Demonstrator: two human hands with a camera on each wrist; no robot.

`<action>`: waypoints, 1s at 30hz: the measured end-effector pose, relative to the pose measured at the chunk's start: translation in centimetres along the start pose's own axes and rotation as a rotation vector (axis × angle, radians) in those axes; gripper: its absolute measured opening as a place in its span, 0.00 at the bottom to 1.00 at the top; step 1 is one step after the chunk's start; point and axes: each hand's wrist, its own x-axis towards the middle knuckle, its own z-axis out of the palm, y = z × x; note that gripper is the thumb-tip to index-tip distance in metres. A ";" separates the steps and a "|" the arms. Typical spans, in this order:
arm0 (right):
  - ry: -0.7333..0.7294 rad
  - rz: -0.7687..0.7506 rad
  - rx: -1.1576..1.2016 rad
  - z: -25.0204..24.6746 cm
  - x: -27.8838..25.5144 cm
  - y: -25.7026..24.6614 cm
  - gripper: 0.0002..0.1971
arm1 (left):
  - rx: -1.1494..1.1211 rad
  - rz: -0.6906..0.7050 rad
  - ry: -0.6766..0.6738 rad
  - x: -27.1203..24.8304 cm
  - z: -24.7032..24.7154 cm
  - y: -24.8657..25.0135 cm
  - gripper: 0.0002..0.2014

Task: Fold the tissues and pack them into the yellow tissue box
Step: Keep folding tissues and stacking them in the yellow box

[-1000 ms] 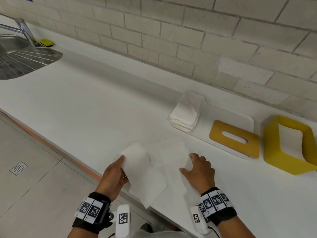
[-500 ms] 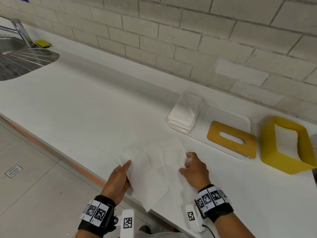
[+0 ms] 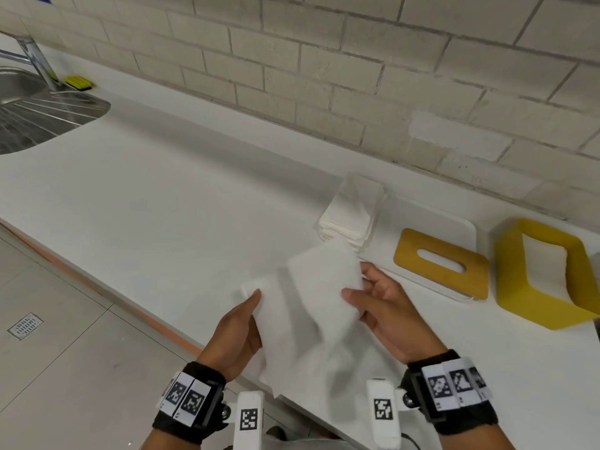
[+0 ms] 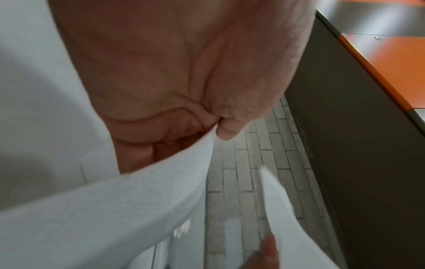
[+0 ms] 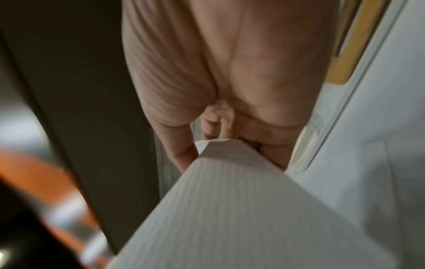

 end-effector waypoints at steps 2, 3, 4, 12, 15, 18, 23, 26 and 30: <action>-0.012 0.003 -0.155 1.5 -0.2 0.9 0.19 | 0.012 0.017 -0.044 -0.1 1.1 0.3 0.21; -0.010 0.012 -0.216 2.2 -0.2 1.4 0.20 | 0.022 0.032 -0.076 -0.3 1.7 0.4 0.22; 0.011 0.013 -0.253 2.8 -0.2 1.9 0.20 | 0.024 0.044 -0.112 -0.3 2.1 0.4 0.23; 0.181 -0.019 -0.256 3.7 0.2 2.7 0.20 | -0.176 0.055 -0.267 -1.2 2.9 1.3 0.26; 0.180 -0.014 -0.271 3.6 0.2 2.7 0.21 | -0.169 0.063 -0.299 -1.5 2.6 1.1 0.27; 0.180 -0.015 -0.275 3.6 0.3 2.8 0.21 | -0.118 0.058 -0.304 -1.5 2.3 0.7 0.25; 0.158 -0.019 -0.283 3.3 0.6 3.3 0.25 | -0.029 0.040 -0.207 -1.0 2.2 0.5 0.19; 0.277 -0.008 -0.505 0.9 1.4 4.4 0.24 | -0.084 0.054 -0.108 -1.0 0.7 0.8 0.17; 0.414 0.203 -0.961 -4.0 1.9 6.4 0.33 | -0.250 0.072 0.062 -1.2 -2.9 1.1 0.16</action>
